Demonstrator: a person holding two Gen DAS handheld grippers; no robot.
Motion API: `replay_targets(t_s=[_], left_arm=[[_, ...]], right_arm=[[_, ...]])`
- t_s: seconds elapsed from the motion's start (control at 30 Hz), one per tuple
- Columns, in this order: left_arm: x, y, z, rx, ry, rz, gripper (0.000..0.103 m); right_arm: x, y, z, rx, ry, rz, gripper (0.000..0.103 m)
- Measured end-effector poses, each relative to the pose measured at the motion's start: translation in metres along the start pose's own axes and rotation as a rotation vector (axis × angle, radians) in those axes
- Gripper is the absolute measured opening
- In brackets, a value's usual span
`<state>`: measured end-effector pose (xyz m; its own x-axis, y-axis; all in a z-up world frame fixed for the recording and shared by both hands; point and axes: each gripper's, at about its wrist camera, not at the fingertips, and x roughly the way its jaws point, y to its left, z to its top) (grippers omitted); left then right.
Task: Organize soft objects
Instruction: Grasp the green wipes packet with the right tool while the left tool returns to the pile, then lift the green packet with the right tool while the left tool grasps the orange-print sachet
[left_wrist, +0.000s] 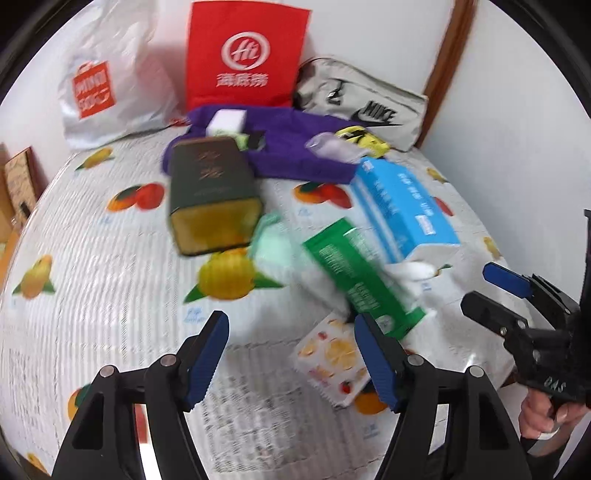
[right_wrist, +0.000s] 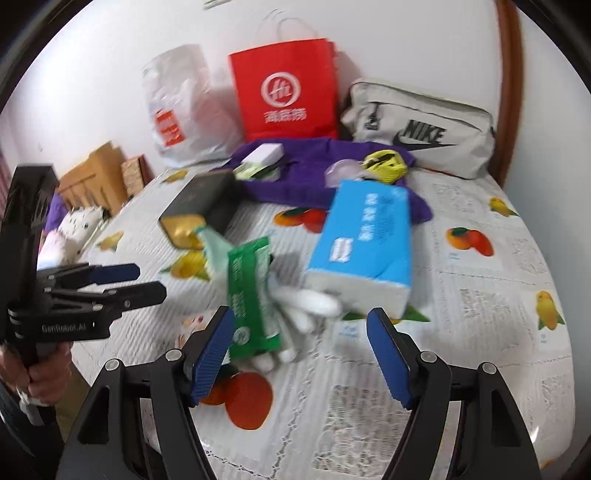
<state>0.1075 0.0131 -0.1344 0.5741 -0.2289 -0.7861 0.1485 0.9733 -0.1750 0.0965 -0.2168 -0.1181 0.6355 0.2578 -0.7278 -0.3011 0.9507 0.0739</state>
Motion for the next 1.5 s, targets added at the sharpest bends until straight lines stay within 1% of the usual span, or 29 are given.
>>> replay_targets(t_s=[0.07, 0.17, 0.27, 0.43, 0.53, 0.57, 0.6, 0.67, 0.7, 0.77, 0.97, 1.07, 1.13, 1.27, 1.33, 1.37, 1.4, 1.5], left_arm=[[0.001, 0.009, -0.004, -0.016, 0.003, 0.053, 0.069], [0.001, 0.022, -0.008, -0.041, 0.003, 0.079, 0.069], [-0.001, 0.033, -0.011, -0.061, -0.001, 0.085, 0.071], [-0.005, 0.046, -0.013, -0.1, 0.001, 0.034, 0.073], [-0.006, 0.048, -0.013, -0.098, -0.005, 0.045, 0.075], [-0.005, 0.05, -0.013, -0.102, -0.004, 0.044, 0.075], [-0.005, 0.051, -0.013, -0.108, -0.003, 0.038, 0.075], [-0.003, 0.054, -0.013, -0.116, 0.001, 0.025, 0.075], [-0.003, 0.055, -0.013, -0.118, 0.002, 0.02, 0.075], [-0.003, 0.056, -0.014, -0.124, 0.0, -0.004, 0.075], [-0.004, 0.052, -0.017, -0.098, -0.005, -0.031, 0.075], [-0.004, 0.043, -0.018, -0.064, -0.004, -0.051, 0.075], [0.001, 0.032, -0.02, -0.025, 0.004, -0.074, 0.079], [0.019, 0.011, -0.024, 0.035, 0.052, -0.12, 0.079], [0.028, 0.003, -0.026, 0.054, 0.072, -0.142, 0.079], [0.031, -0.001, -0.027, 0.063, 0.079, -0.147, 0.081], [0.033, -0.007, -0.028, 0.085, 0.067, -0.141, 0.088], [0.038, -0.023, -0.029, 0.139, 0.062, -0.115, 0.094]], right_arm=[[0.009, 0.012, -0.002, -0.033, -0.003, 0.016, 0.074], [0.022, 0.027, -0.002, -0.082, 0.002, 0.027, 0.071], [0.036, 0.041, 0.0, -0.147, -0.002, 0.011, 0.071], [0.064, 0.057, 0.0, -0.231, 0.03, -0.019, 0.071], [0.083, 0.062, 0.003, -0.254, 0.05, -0.054, 0.07], [0.087, 0.062, 0.004, -0.253, 0.053, -0.06, 0.063], [0.093, 0.062, 0.004, -0.256, 0.062, -0.065, 0.043], [0.099, 0.062, 0.004, -0.263, 0.072, -0.07, 0.041], [0.096, 0.062, 0.004, -0.264, 0.056, -0.069, 0.038], [0.086, 0.063, 0.005, -0.268, 0.028, -0.051, 0.036], [0.062, 0.058, 0.013, -0.195, -0.004, 0.024, 0.036], [0.049, 0.054, 0.012, -0.161, -0.02, 0.025, 0.036], [0.041, 0.05, 0.011, -0.145, -0.031, 0.029, 0.036], [0.023, 0.037, 0.002, -0.119, -0.037, 0.03, 0.036], [0.015, 0.03, -0.005, -0.12, -0.038, 0.003, 0.036], [0.012, 0.027, -0.009, -0.118, -0.04, -0.004, 0.036], [0.009, 0.023, -0.013, -0.111, -0.041, -0.005, 0.036], [0.001, 0.009, -0.024, -0.082, -0.049, -0.006, 0.037]])
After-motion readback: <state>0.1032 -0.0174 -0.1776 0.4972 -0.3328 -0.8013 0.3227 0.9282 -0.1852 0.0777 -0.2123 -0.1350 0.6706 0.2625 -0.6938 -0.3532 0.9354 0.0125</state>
